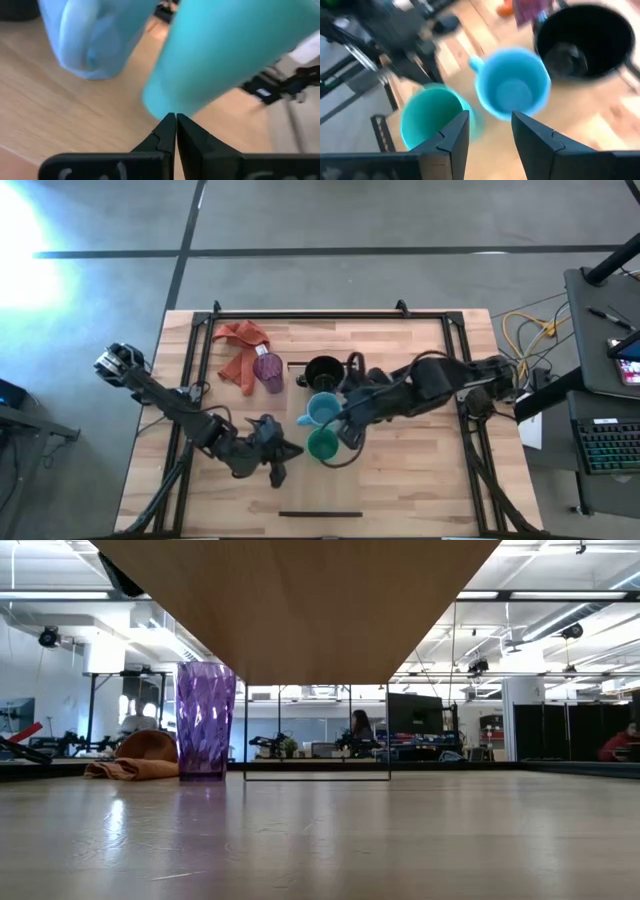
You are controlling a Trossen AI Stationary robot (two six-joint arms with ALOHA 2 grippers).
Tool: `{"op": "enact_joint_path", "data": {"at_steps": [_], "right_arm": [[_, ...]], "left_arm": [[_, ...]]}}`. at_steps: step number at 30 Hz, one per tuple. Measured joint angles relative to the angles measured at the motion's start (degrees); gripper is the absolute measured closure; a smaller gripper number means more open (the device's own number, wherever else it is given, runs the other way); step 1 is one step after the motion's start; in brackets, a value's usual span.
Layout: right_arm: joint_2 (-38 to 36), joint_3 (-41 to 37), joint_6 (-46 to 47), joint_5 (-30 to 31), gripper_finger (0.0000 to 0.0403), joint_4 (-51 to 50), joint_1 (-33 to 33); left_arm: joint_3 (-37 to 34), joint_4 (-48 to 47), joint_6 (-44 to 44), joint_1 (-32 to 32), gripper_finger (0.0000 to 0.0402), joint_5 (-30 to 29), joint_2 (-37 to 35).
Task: Stack small to large cups/mugs on shelf
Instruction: Put the green cup on the shelf
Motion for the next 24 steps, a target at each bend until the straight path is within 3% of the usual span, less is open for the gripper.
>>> {"op": "enact_joint_path", "data": {"at_steps": [5,12,24], "right_arm": [[1.4,-0.04,6.63,-3.86,0.0275,-10.08,3.57],[4.87,-0.26,10.77,-5.97,0.0313,-5.9,8.28],[7.52,-0.68,9.27,-3.1,0.036,0.38,8.15]], "left_arm": [[-0.14,0.08,0.01,-0.74,0.0402,-0.34,-1.91],[-0.06,0.08,-0.01,-0.76,0.0402,-1.36,-1.72],[-0.07,0.55,0.01,-0.72,0.0402,-2.52,-1.66]]}}
